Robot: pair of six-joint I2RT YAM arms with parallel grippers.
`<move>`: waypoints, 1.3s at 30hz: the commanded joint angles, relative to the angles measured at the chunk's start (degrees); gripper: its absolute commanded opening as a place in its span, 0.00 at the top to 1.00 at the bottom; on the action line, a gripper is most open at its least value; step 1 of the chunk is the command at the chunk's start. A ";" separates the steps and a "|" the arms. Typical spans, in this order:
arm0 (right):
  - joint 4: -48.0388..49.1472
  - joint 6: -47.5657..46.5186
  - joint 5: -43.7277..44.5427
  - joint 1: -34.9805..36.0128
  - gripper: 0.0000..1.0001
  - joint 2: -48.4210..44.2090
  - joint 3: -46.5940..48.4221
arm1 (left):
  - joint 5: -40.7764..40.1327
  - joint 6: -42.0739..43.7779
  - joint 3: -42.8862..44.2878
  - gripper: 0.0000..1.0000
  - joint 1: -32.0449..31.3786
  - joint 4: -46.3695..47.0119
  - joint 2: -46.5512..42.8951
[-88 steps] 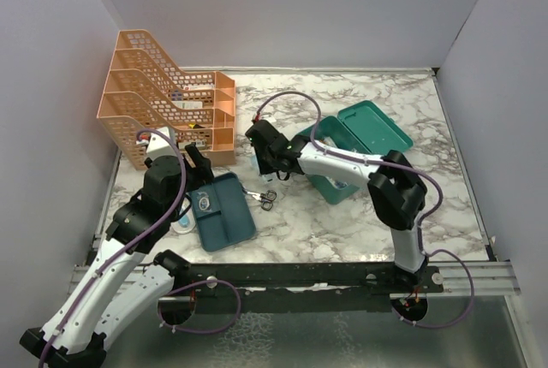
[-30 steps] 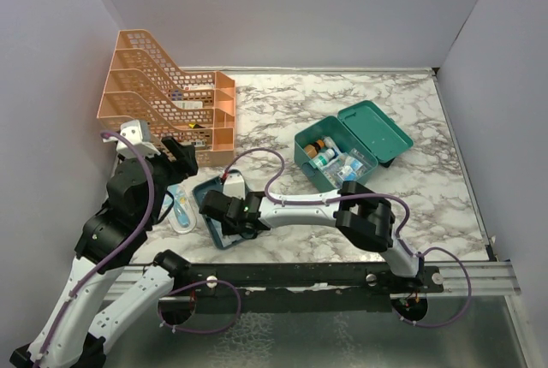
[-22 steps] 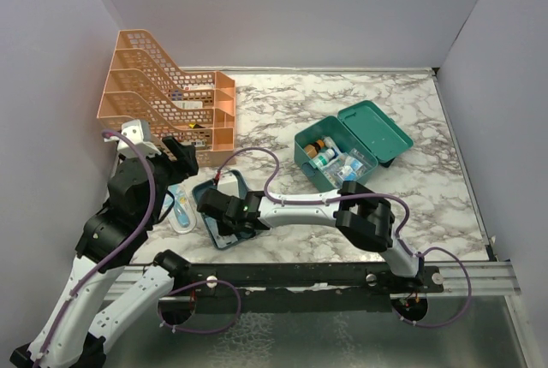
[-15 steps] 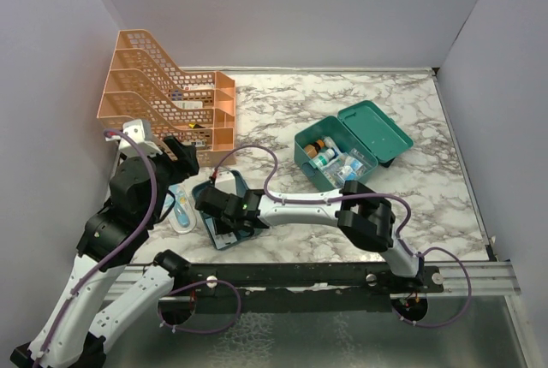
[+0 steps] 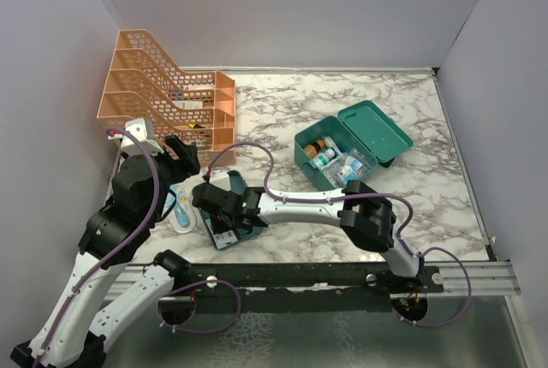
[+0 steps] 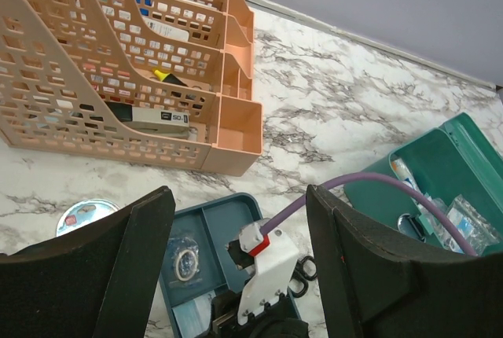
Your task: Organize the medicine kit
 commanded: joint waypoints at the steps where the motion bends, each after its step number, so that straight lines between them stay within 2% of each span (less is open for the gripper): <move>1: 0.46 -1.35 -3.85 0.13 0.84 2.73 1.27 | -0.09 -0.06 -0.74 0.29 0.22 0.65 -0.31; 7: -3.24 0.47 -0.15 0.10 0.83 6.47 3.79 | -0.08 -0.27 -0.81 0.29 0.26 0.62 -0.29; 14: -2.52 0.28 0.10 -0.01 0.83 7.12 4.71 | 0.01 -0.27 -0.98 0.29 0.28 0.62 -0.38; 19: 1.37 -1.04 -0.68 -0.06 0.82 1.11 1.76 | 0.08 0.03 -0.21 0.29 0.27 0.58 -0.39; 25: 9.78 -2.59 -1.66 -0.42 0.77 -9.24 -6.74 | -0.26 0.69 1.35 0.29 0.27 0.55 -0.15; 30: 9.62 -3.71 3.33 -1.99 0.74 -15.14 -13.11 | 0.13 -0.03 0.69 0.29 0.23 0.59 -0.15; 35: 5.48 -3.85 9.07 -5.79 0.72 -19.60 -19.34 | 4.27 -3.55 -3.30 0.29 0.22 0.86 0.05; 39: 3.43 -3.56 10.26 -9.55 0.64 -22.84 -24.09 | 7.44 -5.92 -7.78 0.29 0.26 2.22 -0.31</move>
